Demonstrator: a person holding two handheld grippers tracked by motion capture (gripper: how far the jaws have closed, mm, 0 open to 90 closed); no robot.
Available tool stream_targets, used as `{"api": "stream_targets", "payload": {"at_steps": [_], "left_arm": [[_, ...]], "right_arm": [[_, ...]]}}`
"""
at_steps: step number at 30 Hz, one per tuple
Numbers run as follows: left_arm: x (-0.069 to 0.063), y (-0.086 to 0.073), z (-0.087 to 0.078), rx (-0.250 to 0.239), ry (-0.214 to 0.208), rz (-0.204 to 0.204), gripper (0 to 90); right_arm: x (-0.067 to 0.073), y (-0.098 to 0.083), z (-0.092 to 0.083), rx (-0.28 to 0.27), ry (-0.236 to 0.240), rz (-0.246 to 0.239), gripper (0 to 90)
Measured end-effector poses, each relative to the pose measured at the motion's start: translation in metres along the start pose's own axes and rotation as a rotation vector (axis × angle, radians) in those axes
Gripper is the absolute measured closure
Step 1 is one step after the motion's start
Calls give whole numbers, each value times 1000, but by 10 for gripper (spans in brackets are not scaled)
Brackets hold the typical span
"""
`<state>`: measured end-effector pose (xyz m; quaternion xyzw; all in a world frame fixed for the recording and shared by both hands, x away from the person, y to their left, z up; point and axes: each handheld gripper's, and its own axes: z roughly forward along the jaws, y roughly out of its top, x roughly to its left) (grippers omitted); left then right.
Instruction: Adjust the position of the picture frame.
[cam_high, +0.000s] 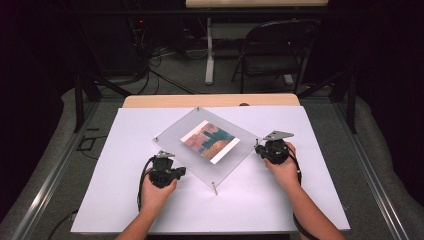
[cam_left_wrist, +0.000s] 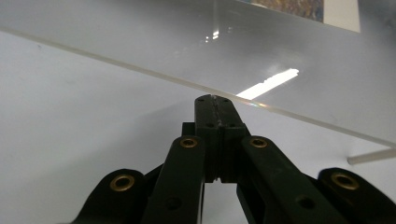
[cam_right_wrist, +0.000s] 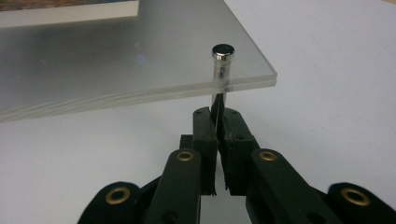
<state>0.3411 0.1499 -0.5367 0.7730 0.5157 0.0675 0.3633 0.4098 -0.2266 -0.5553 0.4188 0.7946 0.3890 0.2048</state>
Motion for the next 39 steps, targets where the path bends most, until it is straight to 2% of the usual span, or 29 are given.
{"api": "stream_targets", "payload": {"at_steps": [5, 14, 21, 22, 24, 25, 27, 28, 31, 34, 39], "left_arm": [[10, 10, 6, -8, 11, -12, 898], [18, 24, 14, -15, 22, -32, 900], [21, 31, 19, -16, 23, -38, 900], [22, 32, 19, -34, 26, -40, 900], [25, 39, 11, -103, -45, -67, 900], [23, 47, 6, -141, -59, -68, 900], [20, 51, 4, -150, -17, -54, 900], [19, 53, 4, -153, -8, -46, 900], [24, 49, 6, -147, -14, -66, 900], [30, 44, 3, -135, -8, -80, 897], [37, 25, -13, -113, 33, -39, 853]], "right_arm": [[2, -5, -8, 15, 2, 10, 859], [13, -17, -27, 37, 12, 25, 857], [24, -26, -42, 61, 22, 19, 854], [26, -27, -44, 62, 24, 16, 854], [29, -29, -48, 64, 17, 14, 853], [30, -30, -50, 64, 21, 13, 853], [34, -33, -52, 53, 32, 31, 855], [34, -34, -53, 63, 31, 28, 855], [36, -35, -53, 54, 30, 43, 856], [38, -36, -55, 52, 47, 36, 856], [47, -36, -58, 68, 60, 29, 855]]}}
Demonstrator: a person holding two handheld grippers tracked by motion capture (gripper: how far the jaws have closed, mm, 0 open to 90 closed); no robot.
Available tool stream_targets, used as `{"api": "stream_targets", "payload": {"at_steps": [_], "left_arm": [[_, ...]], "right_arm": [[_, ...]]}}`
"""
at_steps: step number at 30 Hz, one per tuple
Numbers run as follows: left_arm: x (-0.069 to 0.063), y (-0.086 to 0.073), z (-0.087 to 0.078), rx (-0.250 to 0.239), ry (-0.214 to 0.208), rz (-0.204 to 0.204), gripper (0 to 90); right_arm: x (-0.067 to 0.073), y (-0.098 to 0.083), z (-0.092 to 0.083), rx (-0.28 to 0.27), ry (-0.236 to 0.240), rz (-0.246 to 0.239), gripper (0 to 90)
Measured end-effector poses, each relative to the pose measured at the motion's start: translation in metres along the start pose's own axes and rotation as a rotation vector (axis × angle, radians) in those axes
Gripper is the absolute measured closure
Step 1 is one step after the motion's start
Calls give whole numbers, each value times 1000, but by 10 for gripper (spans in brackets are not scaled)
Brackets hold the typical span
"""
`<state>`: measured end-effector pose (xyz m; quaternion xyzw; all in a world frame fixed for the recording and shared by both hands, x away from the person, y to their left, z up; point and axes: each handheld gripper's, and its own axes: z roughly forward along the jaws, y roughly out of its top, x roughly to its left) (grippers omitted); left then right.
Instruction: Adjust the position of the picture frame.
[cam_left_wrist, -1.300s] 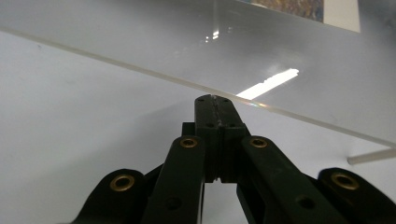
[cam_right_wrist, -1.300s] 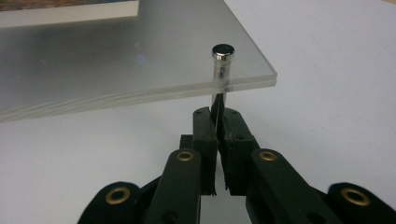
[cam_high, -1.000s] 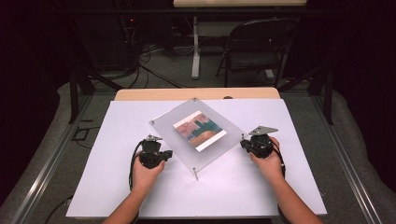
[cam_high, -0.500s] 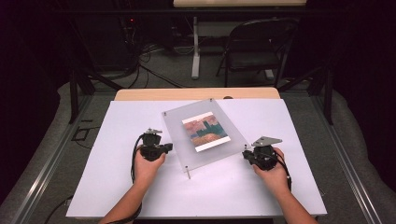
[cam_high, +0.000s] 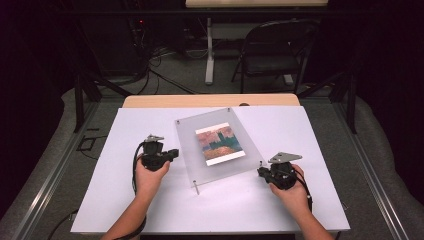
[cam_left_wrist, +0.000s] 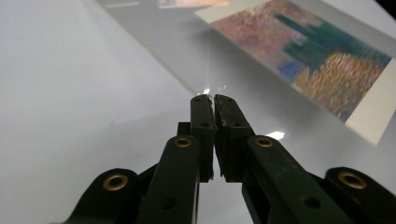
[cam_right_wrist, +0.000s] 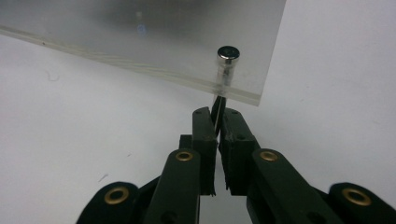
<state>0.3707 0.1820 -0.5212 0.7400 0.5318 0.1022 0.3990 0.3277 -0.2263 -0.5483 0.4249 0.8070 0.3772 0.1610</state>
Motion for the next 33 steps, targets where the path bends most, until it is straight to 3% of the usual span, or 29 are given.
{"api": "stream_targets", "payload": {"at_steps": [6, 10, 14, 20, 26, 33], "left_arm": [[4, -31, -28, 3, -17, 41, 757], [-3, -51, -41, 21, -49, 100, 680], [-12, -64, -53, 26, -44, 147, 628], [-17, -83, -66, 35, -38, 167, 614], [-24, -95, -72, 49, -67, 204, 629], [-33, -94, -64, 54, -91, 230, 632]], "right_arm": [[14, -3, -3, 11, 33, 5, 856], [25, -5, -4, 7, 64, 7, 857], [37, -6, -5, 9, 88, 5, 857], [50, -8, -6, 11, 115, -12, 856], [53, -8, -4, 11, 126, -9, 856], [53, -10, -3, 5, 141, 2, 851]]}}
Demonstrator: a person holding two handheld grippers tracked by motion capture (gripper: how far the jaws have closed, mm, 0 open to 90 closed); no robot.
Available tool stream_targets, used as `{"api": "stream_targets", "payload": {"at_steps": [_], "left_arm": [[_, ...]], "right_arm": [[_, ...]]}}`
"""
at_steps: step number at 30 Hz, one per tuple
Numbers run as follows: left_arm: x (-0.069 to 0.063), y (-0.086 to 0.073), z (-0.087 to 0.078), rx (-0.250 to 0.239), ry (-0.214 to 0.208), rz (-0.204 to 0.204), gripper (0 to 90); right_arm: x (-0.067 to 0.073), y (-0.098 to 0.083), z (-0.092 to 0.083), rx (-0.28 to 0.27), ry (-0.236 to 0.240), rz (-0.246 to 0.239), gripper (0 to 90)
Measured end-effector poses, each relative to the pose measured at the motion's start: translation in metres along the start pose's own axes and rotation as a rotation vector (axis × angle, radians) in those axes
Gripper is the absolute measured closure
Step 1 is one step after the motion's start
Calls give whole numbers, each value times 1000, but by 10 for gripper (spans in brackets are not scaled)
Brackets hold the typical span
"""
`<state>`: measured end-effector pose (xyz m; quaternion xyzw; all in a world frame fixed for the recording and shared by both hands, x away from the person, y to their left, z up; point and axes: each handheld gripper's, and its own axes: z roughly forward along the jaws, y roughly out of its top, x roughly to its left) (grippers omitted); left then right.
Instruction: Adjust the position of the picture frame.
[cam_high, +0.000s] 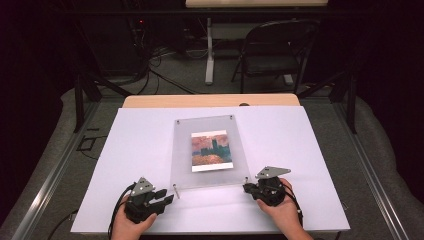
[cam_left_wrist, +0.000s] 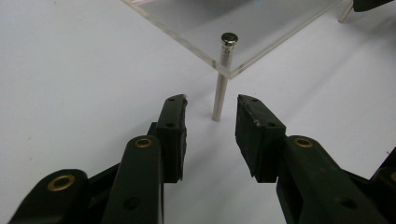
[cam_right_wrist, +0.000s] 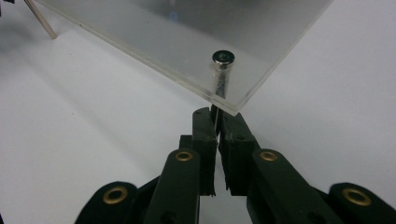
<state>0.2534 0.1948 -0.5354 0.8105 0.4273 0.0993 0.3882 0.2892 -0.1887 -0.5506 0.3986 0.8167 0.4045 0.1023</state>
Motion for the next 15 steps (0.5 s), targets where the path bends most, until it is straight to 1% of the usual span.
{"api": "stream_targets", "payload": {"at_steps": [2, 3, 5, 8, 10, 12, 14, 15], "left_arm": [[-2, 3, 3, -5, -2, 0, 638], [-2, 4, 5, -7, -4, 3, 641], [-3, 6, 9, 0, -8, 8, 646], [-5, 9, 16, 11, -15, 11, 655], [-5, 10, 19, 14, -13, 16, 662], [-5, 10, 20, 13, -20, 5, 667], [-5, 11, 22, 11, -17, -7, 681], [-5, 11, 22, 11, -17, -7, 687]], "right_arm": [[-1, 0, 0, -7, 11, 10, 845], [-2, 0, 0, -10, 13, 8, 843], [-3, 0, 0, -20, 24, 16, 837], [-3, -1, 1, -28, 23, 13, 807], [-3, -1, 1, -23, 21, 6, 819], [-3, -1, 2, -23, 23, -2, 829], [-2, -1, 2, -19, 18, -5, 835], [-2, -1, 2, -19, 18, -5, 835]]}}
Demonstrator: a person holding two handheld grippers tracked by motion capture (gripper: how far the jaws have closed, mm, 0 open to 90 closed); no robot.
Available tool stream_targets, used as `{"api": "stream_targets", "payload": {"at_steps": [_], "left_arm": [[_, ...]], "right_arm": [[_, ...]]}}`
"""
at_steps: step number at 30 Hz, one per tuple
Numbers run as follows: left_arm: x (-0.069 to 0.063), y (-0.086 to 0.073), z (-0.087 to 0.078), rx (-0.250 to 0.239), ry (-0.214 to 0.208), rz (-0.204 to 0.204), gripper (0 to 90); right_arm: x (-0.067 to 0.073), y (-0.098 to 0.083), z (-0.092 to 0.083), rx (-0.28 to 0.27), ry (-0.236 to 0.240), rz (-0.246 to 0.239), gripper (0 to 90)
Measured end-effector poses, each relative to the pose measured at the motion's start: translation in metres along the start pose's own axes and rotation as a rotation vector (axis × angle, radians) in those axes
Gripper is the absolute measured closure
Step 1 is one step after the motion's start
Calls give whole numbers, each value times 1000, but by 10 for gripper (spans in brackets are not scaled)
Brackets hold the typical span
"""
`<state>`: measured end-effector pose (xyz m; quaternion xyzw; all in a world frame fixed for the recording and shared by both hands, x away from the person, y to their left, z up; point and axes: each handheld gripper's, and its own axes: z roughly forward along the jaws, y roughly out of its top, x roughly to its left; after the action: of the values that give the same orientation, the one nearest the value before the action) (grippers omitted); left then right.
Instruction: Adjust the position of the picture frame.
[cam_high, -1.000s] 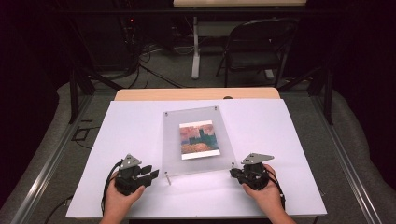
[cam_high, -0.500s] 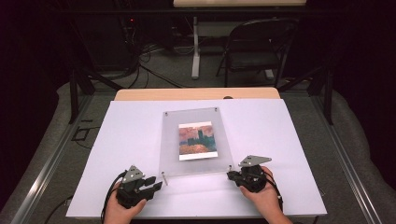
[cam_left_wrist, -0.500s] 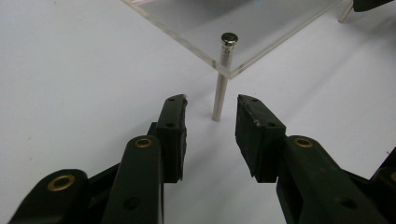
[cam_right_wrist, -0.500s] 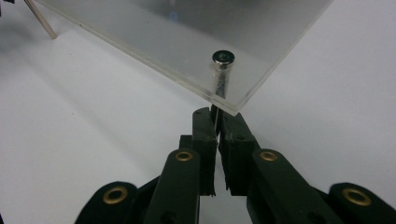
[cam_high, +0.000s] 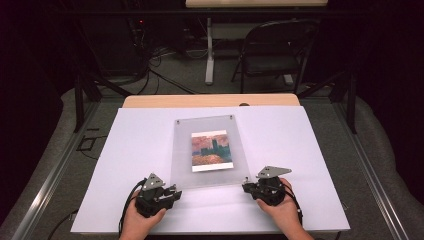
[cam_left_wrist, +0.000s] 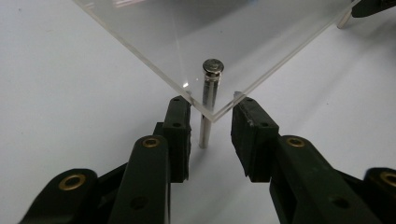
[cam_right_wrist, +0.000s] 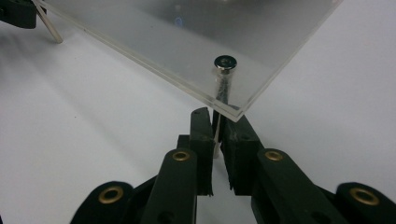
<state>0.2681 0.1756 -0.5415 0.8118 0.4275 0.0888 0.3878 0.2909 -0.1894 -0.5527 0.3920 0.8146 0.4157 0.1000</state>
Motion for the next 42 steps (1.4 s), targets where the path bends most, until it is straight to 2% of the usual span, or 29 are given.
{"api": "stream_targets", "payload": {"at_steps": [9, 13, 18, 22, 29, 34, 38, 42], "left_arm": [[0, 3, 8, 20, 22, -27, 779], [-3, 5, 10, 30, 33, -23, 842], [-3, 6, 10, 35, 36, -32, 848], [0, 7, 9, 25, 34, -58, 849], [16, 14, 9, -1, 43, -100, 846], [23, 22, 11, -21, 29, -125, 842], [26, 33, 15, -43, 30, -135, 842], [30, 44, 18, -54, 14, -157, 838]], "right_arm": [[-1, 0, 1, -5, -2, 1, 854], [0, 1, 1, -7, -12, -3, 856], [2, 1, 0, -1, -22, -6, 858], [4, 2, -1, -8, -31, -7, 858], [9, 7, 3, -34, -23, -8, 858], [5, 13, 4, -59, -25, 3, 858], [-2, 20, 4, -80, -39, 34, 858], [-9, 28, 3, -93, -51, 52, 858]]}}
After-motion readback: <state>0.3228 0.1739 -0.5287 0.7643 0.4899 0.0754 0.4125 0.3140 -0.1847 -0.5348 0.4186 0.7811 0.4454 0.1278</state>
